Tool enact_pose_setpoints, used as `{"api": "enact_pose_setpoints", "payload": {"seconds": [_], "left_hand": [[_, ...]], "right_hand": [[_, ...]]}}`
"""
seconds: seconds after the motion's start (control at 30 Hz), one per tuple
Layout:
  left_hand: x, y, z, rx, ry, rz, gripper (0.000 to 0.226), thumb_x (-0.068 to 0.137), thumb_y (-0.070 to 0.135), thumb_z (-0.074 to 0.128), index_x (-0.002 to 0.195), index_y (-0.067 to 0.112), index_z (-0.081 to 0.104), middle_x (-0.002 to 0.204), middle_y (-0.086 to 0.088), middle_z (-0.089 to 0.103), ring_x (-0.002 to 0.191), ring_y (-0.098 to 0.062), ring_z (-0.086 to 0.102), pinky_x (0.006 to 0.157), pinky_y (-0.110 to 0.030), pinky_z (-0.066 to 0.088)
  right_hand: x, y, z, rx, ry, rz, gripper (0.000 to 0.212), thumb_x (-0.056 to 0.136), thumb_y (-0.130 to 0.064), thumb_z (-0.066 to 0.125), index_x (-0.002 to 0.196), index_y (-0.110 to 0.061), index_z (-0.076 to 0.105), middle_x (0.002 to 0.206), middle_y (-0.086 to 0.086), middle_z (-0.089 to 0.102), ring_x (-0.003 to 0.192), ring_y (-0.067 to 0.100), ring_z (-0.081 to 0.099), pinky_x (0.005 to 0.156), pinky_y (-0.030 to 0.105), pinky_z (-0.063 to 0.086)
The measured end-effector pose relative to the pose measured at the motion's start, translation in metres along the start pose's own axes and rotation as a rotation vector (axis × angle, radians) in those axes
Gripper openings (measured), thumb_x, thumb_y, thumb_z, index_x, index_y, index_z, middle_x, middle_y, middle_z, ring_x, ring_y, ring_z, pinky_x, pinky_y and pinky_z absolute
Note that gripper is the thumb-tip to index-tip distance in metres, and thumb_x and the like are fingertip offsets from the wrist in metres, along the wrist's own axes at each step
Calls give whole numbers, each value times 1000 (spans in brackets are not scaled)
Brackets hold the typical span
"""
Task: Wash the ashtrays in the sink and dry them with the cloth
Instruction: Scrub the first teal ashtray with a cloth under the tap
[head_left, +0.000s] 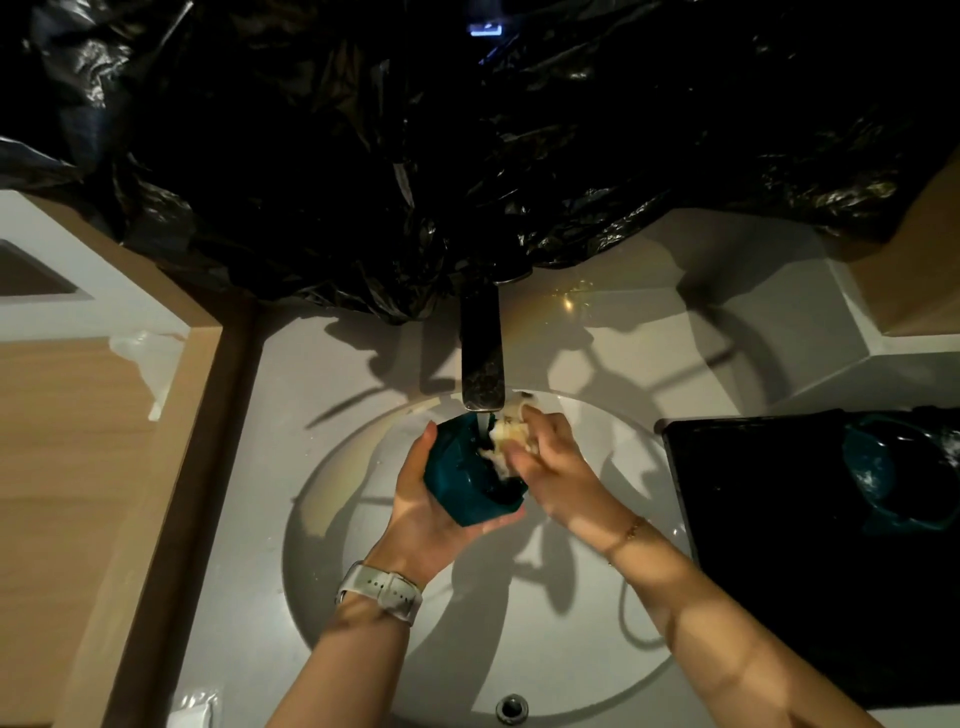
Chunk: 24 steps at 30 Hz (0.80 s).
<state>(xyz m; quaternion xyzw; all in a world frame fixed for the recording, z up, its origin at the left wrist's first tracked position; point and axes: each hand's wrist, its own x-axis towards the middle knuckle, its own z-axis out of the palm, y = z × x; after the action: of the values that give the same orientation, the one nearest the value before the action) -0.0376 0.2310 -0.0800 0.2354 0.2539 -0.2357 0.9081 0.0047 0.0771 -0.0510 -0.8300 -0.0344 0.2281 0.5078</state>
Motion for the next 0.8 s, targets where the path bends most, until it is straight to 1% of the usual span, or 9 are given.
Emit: {"api": "enact_pose_setpoints", "payload": {"seconds": [0.07,0.17,0.23,0.33,0.53,0.6,0.67,0.73,0.8], "left_hand": [[1,-2,-2,-2,-9,3,66,94,62,45,137,14,57,144,-20,51,135,-46,44,110,-72,23],[0,-5,-1,37,29,6,66,97,63,37,137,15,58,142,-18,54,133,-43,47,110,-71,26],[0,-3,-1,208,101,48,63,99,60,31,139,17,55,140,-18,57,130,-41,51,109,-67,32],[-2,11,8,600,276,111,53,100,55,37,129,18,62,127,-13,67,115,-30,65,101,-54,49],[0,12,15,934,328,281,54,76,66,68,103,20,69,100,-4,75,97,-22,71,95,-51,53],[3,9,12,848,430,413,52,74,62,70,100,17,69,99,-7,74,98,-26,70,98,-53,51],[6,5,10,712,467,496,49,80,54,70,103,11,68,103,-10,73,100,-28,69,97,-51,52],[5,0,12,678,496,592,37,90,42,67,102,8,66,98,-7,72,94,-22,69,90,-43,54],[4,-6,11,720,505,624,28,92,40,66,101,14,64,97,-2,71,93,-17,68,88,-37,54]], "right_hand": [[5,6,5,-63,-10,11,50,97,-30,53,141,-20,34,121,-2,38,112,15,46,90,11,32],[14,10,5,-180,-20,-15,47,96,-33,51,137,-22,29,109,8,62,94,24,62,88,37,49],[18,13,5,-282,-17,-60,45,96,-21,48,137,-19,29,92,10,67,79,28,64,75,36,52],[18,16,0,-453,-58,-123,56,91,-4,43,143,-11,26,90,16,62,82,35,61,72,35,44],[13,5,4,-571,-23,-215,50,90,-9,48,138,-12,36,102,17,63,91,39,60,73,36,40],[14,2,5,-461,84,-160,44,93,-20,53,135,-14,41,103,13,65,93,34,61,76,34,42],[10,0,11,-194,137,50,32,93,-29,58,121,-17,48,97,7,66,91,28,62,78,32,44],[2,6,22,40,118,224,25,90,-33,62,103,-15,50,91,2,64,90,24,62,80,30,46],[-2,13,26,84,83,282,28,90,-35,63,101,-12,51,89,1,63,88,23,62,81,32,48]]}}
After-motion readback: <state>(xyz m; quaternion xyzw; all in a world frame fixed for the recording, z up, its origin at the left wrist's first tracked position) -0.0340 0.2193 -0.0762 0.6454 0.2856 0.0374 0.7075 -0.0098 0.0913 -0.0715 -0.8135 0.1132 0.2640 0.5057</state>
